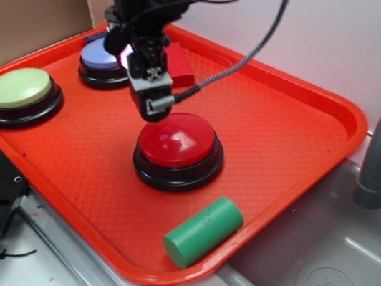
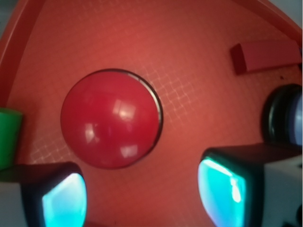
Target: Push the red button.
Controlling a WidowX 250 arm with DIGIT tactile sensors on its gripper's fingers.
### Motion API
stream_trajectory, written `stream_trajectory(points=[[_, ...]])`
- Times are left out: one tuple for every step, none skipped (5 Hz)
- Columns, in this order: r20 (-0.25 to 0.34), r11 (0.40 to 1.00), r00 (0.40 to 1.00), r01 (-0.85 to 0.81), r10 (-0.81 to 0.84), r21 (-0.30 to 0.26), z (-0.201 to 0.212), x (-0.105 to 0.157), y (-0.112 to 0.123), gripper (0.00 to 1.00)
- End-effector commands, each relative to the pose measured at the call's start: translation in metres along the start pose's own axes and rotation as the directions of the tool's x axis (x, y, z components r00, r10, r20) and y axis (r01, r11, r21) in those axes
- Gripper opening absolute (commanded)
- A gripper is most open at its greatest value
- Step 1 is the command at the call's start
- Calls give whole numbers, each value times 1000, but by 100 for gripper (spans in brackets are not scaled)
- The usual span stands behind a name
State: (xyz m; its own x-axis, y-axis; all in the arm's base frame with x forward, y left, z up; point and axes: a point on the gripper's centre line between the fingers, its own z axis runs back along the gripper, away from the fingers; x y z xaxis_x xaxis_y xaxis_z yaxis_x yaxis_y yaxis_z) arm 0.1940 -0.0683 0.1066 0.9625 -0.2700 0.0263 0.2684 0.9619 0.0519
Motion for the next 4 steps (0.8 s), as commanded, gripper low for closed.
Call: stream_trajectory(points=[[33,996,995,-94,94,-10,38,4,1,100],[18,993,993,-120,120,-3,47,4,5,100],[16,990,990,-139,138,8,55,1,9,100],[13,990,990,-143,142,13,60,1,12,100]])
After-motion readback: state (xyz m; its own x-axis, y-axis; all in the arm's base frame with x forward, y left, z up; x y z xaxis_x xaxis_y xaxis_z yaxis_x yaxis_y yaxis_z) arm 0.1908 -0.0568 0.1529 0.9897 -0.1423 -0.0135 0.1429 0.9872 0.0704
